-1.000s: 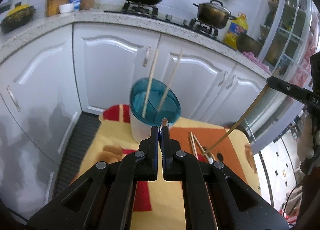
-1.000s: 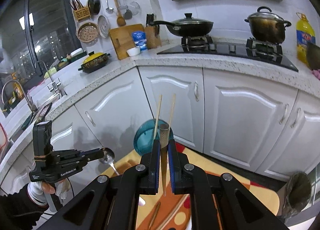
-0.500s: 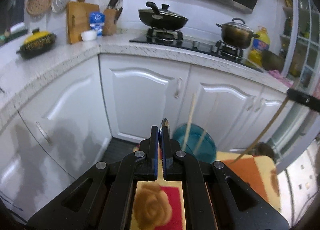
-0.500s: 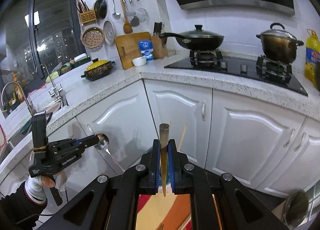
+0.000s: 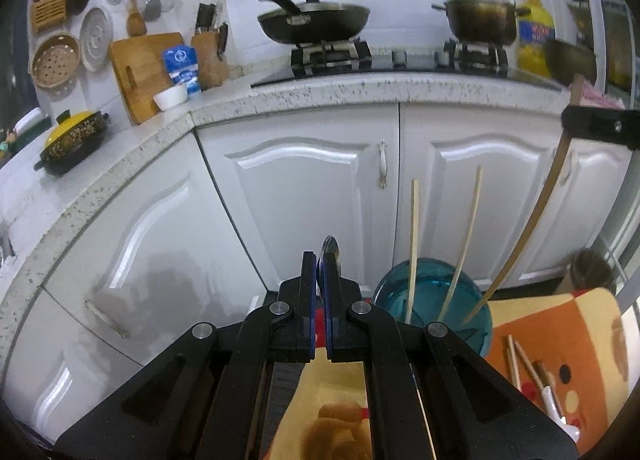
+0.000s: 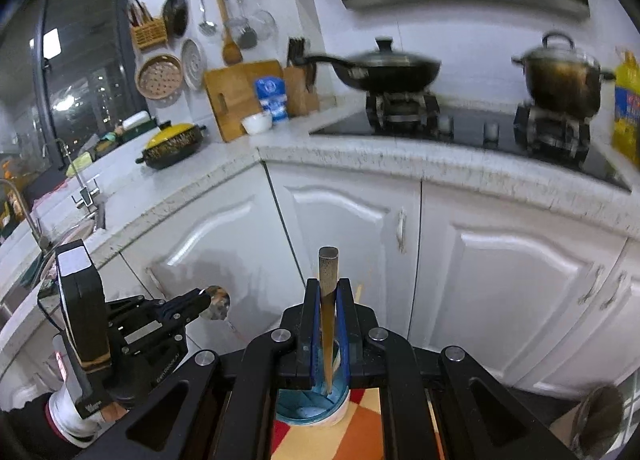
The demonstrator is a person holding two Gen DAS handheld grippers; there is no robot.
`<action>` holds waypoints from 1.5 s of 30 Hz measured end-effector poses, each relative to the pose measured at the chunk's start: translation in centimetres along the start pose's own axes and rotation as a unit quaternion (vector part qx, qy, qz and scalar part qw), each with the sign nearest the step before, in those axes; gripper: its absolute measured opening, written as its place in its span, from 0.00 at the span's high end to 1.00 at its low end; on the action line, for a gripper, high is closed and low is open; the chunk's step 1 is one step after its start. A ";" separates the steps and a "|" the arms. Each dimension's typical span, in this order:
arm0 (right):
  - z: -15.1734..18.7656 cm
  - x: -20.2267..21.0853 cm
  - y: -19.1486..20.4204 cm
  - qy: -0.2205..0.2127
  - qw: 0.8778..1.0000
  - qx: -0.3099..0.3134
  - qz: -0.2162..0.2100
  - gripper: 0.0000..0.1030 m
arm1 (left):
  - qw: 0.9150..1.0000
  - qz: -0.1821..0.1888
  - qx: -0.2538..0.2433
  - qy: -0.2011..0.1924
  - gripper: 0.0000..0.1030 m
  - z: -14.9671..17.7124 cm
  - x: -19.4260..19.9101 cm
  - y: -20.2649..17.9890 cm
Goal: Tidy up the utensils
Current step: 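Drop the spoon and chopstick into the holder and open both tools, then withdraw both tools from the holder back over the cloth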
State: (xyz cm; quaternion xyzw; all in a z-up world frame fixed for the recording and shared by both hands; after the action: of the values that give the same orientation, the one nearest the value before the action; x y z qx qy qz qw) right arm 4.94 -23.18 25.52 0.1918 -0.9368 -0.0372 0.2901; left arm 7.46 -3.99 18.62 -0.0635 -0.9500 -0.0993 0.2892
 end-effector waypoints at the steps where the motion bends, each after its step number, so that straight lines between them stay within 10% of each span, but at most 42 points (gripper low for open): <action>1: 0.5 -0.7 -0.3 0.008 1.000 -0.005 -0.001 0.93 | 1.000 0.000 -0.001 0.005 0.99 0.2 -0.4 -0.2; 14: 5.7 -6.2 -3.4 0.085 0.994 -0.070 -0.007 0.89 | 0.998 0.016 0.007 0.056 0.98 2.7 -3.8 -2.8; 16: 6.2 -6.0 -3.6 0.090 0.993 -0.074 -0.010 0.72 | 0.998 0.019 0.013 0.058 0.97 2.9 -3.8 -2.8; 27: 9.2 -3.7 -4.1 0.097 0.992 -0.083 -0.011 0.65 | 0.995 0.052 0.070 0.056 0.62 3.5 -0.8 -2.2; 45: 14.7 0.5 -3.4 0.112 0.990 -0.077 0.025 0.61 | 0.991 0.097 0.083 0.049 0.55 6.6 4.9 -5.3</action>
State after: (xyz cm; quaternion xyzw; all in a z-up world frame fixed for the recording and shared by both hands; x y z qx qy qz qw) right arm -2.51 -27.15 13.00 0.1485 -0.8975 -0.0798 0.4075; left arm -1.03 -7.31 15.21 -0.1260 -0.9289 0.0058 0.3483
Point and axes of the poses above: each gripper's, at about its wrist camera, not at the fingertips, and x roughly against the way its jaws point, y to its left, z to its underside, the point moved 6 cm from there along -x, roughly the way its jaws point, and after that the axes turned 1 degree about -y, right-handed, at the moved point
